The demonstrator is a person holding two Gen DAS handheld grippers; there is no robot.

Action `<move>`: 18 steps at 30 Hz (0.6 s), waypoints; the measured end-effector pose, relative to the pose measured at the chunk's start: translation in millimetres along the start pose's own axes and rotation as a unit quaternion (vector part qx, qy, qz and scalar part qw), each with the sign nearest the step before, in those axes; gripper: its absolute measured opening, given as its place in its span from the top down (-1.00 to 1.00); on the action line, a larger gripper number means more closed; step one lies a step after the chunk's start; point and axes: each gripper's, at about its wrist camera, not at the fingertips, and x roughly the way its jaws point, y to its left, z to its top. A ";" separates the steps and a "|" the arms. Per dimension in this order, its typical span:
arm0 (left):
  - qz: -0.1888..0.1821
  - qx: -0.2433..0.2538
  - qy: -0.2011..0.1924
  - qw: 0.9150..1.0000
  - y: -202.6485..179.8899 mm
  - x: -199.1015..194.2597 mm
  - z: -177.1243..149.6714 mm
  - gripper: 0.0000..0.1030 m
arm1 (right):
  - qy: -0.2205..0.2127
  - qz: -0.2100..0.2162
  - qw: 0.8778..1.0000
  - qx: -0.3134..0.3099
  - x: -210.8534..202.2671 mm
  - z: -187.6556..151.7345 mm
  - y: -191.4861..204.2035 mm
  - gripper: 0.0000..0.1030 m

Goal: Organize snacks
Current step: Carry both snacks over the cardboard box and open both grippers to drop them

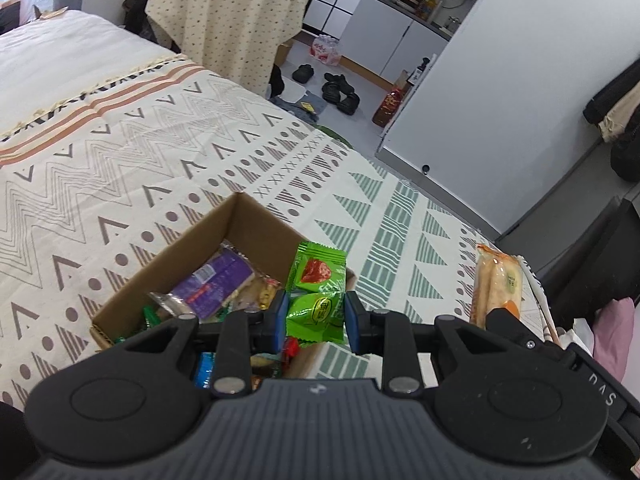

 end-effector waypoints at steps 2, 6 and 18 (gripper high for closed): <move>0.001 -0.006 0.002 1.000 6.2 2.1 0.8 0.45 | -0.001 0.001 1.000 0.001 3.5 -2.6 2.3 0.25; 0.004 -0.016 0.007 1.000 18.0 8.1 3.0 0.45 | 0.002 0.006 1.000 0.005 11.1 -8.1 3.9 0.25; -0.010 -0.036 0.032 0.999 46.5 40.4 15.9 0.45 | 0.021 0.021 0.999 0.014 39.8 -21.0 17.4 0.25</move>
